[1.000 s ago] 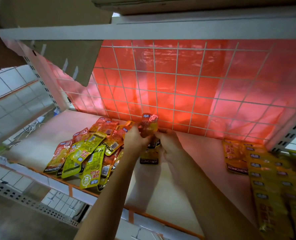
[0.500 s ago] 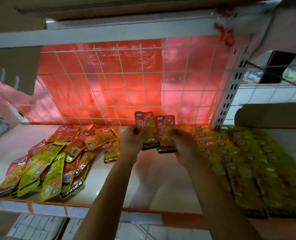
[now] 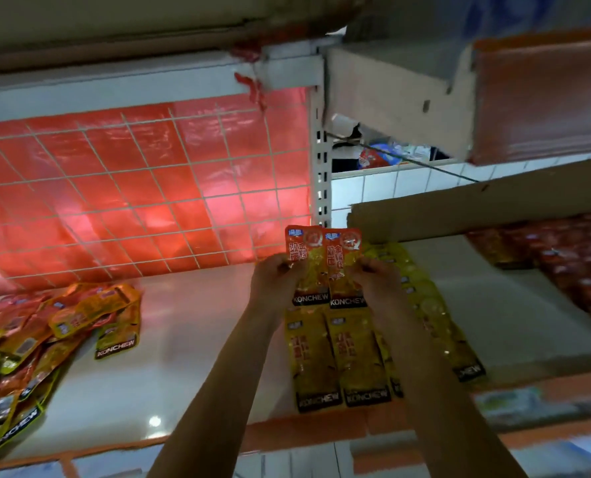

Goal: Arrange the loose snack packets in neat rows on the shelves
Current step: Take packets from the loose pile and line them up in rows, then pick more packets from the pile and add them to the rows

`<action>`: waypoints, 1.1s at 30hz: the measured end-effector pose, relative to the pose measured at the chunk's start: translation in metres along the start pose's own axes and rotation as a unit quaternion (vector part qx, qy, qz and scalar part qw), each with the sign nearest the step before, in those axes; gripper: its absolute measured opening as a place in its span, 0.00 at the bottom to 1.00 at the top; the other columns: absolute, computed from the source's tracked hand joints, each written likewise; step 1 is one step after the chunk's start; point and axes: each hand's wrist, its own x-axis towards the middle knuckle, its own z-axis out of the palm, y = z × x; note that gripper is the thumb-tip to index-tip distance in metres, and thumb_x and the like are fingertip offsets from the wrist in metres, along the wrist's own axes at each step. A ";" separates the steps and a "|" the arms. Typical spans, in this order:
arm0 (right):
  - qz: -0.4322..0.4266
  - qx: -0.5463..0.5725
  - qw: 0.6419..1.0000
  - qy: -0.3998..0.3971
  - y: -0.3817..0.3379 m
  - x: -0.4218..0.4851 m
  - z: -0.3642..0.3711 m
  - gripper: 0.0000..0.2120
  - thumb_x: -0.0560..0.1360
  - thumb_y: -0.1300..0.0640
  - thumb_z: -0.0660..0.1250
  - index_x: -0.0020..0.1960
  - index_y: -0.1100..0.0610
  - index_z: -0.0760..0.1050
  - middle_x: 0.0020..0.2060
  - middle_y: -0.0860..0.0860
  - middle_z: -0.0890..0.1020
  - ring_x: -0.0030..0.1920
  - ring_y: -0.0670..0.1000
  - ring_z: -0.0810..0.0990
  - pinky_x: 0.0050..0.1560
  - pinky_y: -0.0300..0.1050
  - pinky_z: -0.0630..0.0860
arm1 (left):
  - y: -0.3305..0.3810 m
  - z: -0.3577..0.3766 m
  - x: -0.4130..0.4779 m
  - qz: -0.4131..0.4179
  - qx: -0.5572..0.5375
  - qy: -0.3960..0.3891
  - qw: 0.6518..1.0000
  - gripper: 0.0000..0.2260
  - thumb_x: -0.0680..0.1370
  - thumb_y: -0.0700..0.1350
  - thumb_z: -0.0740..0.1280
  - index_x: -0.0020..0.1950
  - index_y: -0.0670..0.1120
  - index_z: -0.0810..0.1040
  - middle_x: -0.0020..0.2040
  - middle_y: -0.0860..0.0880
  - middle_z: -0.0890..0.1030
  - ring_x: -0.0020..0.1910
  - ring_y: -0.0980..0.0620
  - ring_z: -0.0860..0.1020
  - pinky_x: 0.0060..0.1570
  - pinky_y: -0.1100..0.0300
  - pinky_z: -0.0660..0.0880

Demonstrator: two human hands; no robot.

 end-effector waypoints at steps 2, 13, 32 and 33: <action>0.000 -0.019 1.000 0.003 -0.002 0.007 -0.031 0.07 0.74 0.61 0.67 0.39 0.64 0.76 0.35 0.56 0.75 0.38 0.51 0.71 0.42 0.46 0.65 | 0.007 0.032 -0.004 0.013 0.013 -0.011 1.000 0.10 0.74 0.42 0.71 0.32 0.48 0.77 0.24 0.56 0.73 0.27 0.58 0.70 0.33 0.61 0.66; -0.006 0.013 0.999 0.036 -0.012 0.047 -0.181 0.10 0.74 0.65 0.67 0.37 0.55 0.82 0.38 0.54 0.85 0.40 0.54 0.82 0.43 0.48 0.77 | 0.031 0.194 -0.021 0.027 0.025 -0.020 0.999 0.07 0.74 0.42 0.71 0.36 0.49 0.80 0.29 0.55 0.78 0.26 0.64 0.73 0.28 0.68 0.68; -0.047 -0.138 0.970 0.194 0.004 0.086 -0.332 0.15 0.74 0.62 0.61 0.61 0.60 0.72 0.32 0.50 0.73 0.31 0.50 0.70 0.33 0.44 0.66 | 0.023 0.355 -0.011 0.000 0.093 -0.069 0.993 0.20 0.74 0.45 0.69 0.66 0.58 0.74 0.45 0.56 0.82 0.42 0.60 0.80 0.45 0.62 0.79; -0.048 -0.137 0.970 0.195 0.004 0.085 -0.336 0.19 0.74 0.62 0.61 0.65 0.58 0.70 0.34 0.49 0.74 0.32 0.49 0.71 0.33 0.44 0.68 | 0.024 0.359 -0.011 0.008 0.116 -0.081 0.990 0.21 0.75 0.46 0.68 0.67 0.57 0.73 0.45 0.58 0.81 0.41 0.64 0.77 0.41 0.69 0.76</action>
